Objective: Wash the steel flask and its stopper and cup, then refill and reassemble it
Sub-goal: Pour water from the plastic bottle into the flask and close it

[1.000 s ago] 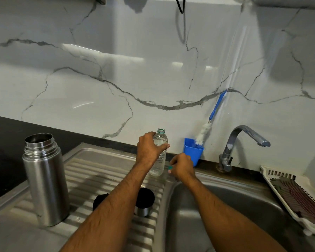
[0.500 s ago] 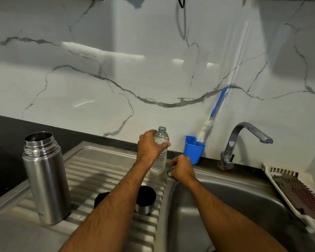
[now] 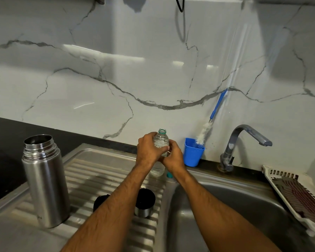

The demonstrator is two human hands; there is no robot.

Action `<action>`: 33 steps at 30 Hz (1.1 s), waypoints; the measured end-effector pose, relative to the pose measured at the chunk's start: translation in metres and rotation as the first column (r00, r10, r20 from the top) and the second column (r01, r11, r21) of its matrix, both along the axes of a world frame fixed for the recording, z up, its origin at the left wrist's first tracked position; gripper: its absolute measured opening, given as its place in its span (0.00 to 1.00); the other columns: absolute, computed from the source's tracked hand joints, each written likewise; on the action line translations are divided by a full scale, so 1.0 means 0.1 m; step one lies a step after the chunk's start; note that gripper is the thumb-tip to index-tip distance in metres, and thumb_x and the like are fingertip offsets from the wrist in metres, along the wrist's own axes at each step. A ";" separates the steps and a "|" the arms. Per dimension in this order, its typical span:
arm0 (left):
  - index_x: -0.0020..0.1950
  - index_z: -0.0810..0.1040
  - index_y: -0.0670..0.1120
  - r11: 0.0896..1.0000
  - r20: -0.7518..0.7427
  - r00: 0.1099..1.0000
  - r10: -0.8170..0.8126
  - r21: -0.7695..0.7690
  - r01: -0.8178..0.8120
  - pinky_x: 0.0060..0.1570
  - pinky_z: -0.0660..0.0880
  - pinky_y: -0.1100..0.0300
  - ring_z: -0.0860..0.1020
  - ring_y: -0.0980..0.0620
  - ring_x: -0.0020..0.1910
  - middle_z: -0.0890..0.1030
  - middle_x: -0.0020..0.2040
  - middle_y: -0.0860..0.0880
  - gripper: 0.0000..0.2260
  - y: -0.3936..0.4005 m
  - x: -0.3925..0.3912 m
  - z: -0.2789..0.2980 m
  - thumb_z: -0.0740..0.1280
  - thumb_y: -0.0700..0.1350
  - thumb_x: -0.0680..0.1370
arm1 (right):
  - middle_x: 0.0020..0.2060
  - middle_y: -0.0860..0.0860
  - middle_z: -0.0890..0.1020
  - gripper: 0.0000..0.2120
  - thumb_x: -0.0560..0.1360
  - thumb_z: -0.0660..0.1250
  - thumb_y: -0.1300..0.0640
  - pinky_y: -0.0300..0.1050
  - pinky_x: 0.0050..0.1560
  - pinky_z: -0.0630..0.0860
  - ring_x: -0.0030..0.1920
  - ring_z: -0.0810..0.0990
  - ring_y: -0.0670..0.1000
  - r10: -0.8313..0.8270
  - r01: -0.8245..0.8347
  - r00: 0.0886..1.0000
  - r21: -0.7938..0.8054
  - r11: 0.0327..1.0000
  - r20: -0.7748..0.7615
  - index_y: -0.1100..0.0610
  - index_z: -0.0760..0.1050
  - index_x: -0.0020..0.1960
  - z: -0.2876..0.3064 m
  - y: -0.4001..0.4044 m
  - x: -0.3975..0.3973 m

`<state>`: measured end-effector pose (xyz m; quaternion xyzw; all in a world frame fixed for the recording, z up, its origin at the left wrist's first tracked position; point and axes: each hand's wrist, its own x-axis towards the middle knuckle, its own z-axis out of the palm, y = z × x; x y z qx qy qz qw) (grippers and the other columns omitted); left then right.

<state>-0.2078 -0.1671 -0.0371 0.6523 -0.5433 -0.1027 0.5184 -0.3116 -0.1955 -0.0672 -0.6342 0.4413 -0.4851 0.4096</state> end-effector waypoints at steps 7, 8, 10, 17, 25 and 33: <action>0.63 0.82 0.47 0.997 -0.020 0.998 -0.057 -0.057 0.056 0.52 0.83 0.53 0.84 0.54 0.51 0.86 0.53 0.51 0.29 0.02 -0.06 -0.02 0.82 0.55 0.65 | 0.53 0.49 0.84 0.26 0.69 0.78 0.69 0.44 0.52 0.83 0.54 0.84 0.49 -0.035 0.038 0.994 -0.027 0.999 0.099 0.58 0.76 0.64 -0.04 -0.01 0.04; 0.63 0.82 0.47 0.996 -0.022 0.998 -0.065 -0.060 0.063 0.52 0.83 0.54 0.84 0.54 0.51 0.86 0.53 0.51 0.29 0.04 -0.08 0.00 0.82 0.55 0.66 | 0.52 0.50 0.85 0.24 0.69 0.77 0.70 0.43 0.51 0.84 0.53 0.84 0.50 -0.039 0.043 0.991 -0.031 0.999 0.125 0.58 0.77 0.63 -0.02 0.01 0.03; 0.62 0.83 0.47 0.993 -0.030 0.995 -0.090 -0.079 0.088 0.50 0.83 0.58 0.84 0.56 0.49 0.87 0.51 0.51 0.27 0.09 -0.13 0.06 0.82 0.54 0.66 | 0.51 0.51 0.85 0.23 0.68 0.77 0.71 0.44 0.51 0.84 0.52 0.85 0.51 -0.046 0.053 0.986 -0.041 0.998 0.162 0.58 0.77 0.60 0.01 0.04 -0.03; 0.57 0.85 0.47 0.974 -0.039 0.983 -0.179 -0.146 0.172 0.45 0.82 0.64 0.83 0.62 0.44 0.84 0.44 0.57 0.21 0.48 -0.39 0.37 0.83 0.50 0.67 | 0.51 0.52 0.85 0.24 0.69 0.77 0.70 0.43 0.50 0.83 0.51 0.85 0.50 -0.018 0.034 0.971 -0.062 0.997 0.236 0.60 0.77 0.63 0.21 0.32 -0.29; 0.53 0.85 0.51 0.968 -0.043 0.978 -0.203 -0.161 0.193 0.40 0.76 0.75 0.81 0.69 0.41 0.83 0.41 0.60 0.18 1.14 -0.62 0.52 0.83 0.50 0.66 | 0.52 0.52 0.86 0.25 0.68 0.79 0.67 0.52 0.56 0.83 0.54 0.85 0.52 0.035 -0.015 0.972 -0.087 0.996 0.232 0.57 0.78 0.62 0.36 0.91 -0.61; 0.63 0.83 0.47 0.970 -0.046 0.984 -0.174 -0.178 0.163 0.44 0.79 0.72 0.83 0.66 0.45 0.86 0.50 0.54 0.29 1.87 -0.60 0.56 0.83 0.55 0.65 | 0.52 0.53 0.86 0.26 0.66 0.81 0.65 0.50 0.54 0.83 0.53 0.86 0.52 0.107 -0.072 0.962 -0.143 0.987 0.251 0.59 0.78 0.62 0.38 1.68 -0.66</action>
